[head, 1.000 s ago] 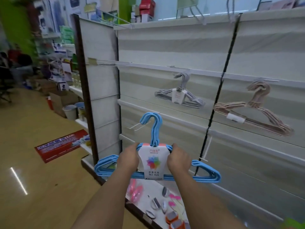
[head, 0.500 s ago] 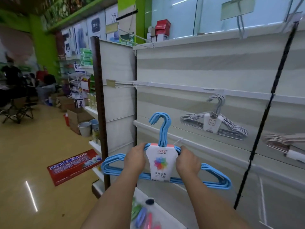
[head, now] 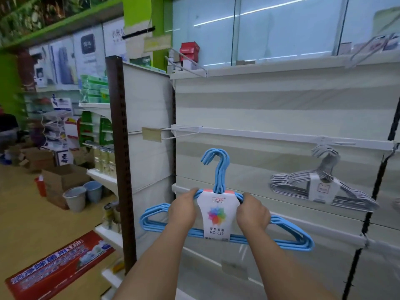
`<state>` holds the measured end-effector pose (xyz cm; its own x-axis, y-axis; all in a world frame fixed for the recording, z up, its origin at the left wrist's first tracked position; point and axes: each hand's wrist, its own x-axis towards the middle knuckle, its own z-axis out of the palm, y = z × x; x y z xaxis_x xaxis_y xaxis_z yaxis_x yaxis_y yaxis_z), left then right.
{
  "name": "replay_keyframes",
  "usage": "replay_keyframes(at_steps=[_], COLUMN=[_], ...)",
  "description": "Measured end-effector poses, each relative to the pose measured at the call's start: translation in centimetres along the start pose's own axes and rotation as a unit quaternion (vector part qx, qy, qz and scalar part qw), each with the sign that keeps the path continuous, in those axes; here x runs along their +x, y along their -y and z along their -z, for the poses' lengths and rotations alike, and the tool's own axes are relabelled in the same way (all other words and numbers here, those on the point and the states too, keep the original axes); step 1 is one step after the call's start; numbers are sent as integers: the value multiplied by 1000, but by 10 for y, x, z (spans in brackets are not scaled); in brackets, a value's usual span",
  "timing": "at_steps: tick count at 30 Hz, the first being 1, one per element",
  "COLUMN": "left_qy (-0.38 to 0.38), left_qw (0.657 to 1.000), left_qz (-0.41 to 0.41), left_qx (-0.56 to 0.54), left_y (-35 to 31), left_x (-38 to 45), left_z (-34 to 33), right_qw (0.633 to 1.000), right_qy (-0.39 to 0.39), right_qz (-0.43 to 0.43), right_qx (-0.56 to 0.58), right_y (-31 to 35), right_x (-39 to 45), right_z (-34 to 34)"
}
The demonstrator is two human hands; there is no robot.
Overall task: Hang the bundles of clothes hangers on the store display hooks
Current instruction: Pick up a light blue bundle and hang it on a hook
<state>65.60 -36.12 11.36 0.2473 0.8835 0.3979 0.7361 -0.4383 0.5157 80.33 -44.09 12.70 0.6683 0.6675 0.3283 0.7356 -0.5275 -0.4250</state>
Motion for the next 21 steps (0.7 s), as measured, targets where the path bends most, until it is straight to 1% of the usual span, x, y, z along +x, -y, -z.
replay_keyframes(at_steps=[7, 11, 15, 21], left_qy=[5, -13, -60, -153], left_qw=[999, 999, 996, 983], left_qz=[-37, -39, -34, -24], left_qx=[-13, -24, -54, -102], left_y=[44, 59, 65, 80], left_x=[59, 100, 138, 191], left_z=[-5, -16, -23, -25], right_qw=[999, 999, 997, 995], right_qy=[-10, -26, -57, -92], right_qz=[-38, -41, -43, -34], right_qx=[-19, -16, -3, 36], right_y=[49, 71, 95, 140], right_x=[26, 56, 86, 121], right_z=[-34, -52, -63, -80])
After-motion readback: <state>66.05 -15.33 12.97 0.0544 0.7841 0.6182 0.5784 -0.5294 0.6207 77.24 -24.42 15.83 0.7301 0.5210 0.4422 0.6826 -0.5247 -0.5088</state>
